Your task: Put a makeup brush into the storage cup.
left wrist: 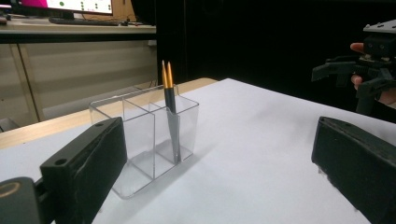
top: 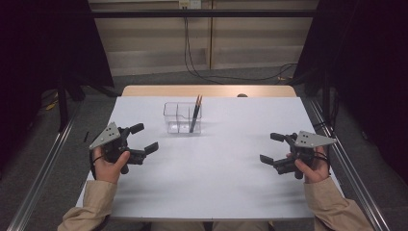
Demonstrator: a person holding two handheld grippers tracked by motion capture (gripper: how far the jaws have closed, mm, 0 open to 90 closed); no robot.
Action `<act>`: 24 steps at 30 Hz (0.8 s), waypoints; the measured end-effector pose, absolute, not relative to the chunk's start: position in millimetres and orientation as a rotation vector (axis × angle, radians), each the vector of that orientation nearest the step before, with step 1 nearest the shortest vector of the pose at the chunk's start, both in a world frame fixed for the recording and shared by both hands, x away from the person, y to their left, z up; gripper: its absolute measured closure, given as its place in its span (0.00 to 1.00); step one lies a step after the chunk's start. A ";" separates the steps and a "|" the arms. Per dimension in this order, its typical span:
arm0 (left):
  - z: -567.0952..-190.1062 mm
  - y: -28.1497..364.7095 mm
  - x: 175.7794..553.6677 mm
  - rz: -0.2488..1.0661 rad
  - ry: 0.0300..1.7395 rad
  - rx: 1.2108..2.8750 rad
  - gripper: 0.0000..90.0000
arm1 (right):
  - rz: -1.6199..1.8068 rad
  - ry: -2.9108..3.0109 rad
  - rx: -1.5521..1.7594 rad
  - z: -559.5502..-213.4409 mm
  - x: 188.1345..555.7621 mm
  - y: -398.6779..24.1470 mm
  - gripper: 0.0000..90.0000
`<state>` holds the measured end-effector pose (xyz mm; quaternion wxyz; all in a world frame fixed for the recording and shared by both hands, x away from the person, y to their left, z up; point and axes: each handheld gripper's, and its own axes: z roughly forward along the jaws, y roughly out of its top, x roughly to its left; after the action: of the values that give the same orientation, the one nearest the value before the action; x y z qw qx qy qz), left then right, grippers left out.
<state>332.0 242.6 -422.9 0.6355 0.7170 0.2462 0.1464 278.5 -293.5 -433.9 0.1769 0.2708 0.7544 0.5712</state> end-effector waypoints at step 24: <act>-425.8 263.6 319.5 0.340 0.569 1.639 0.04 | 1.602 2.139 0.768 -435.3 277.6 -293.9 0.07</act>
<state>319.5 263.6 -425.8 0.6340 0.7169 0.2488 0.1488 277.6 -293.9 -435.3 0.1797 0.2717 0.7566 0.5669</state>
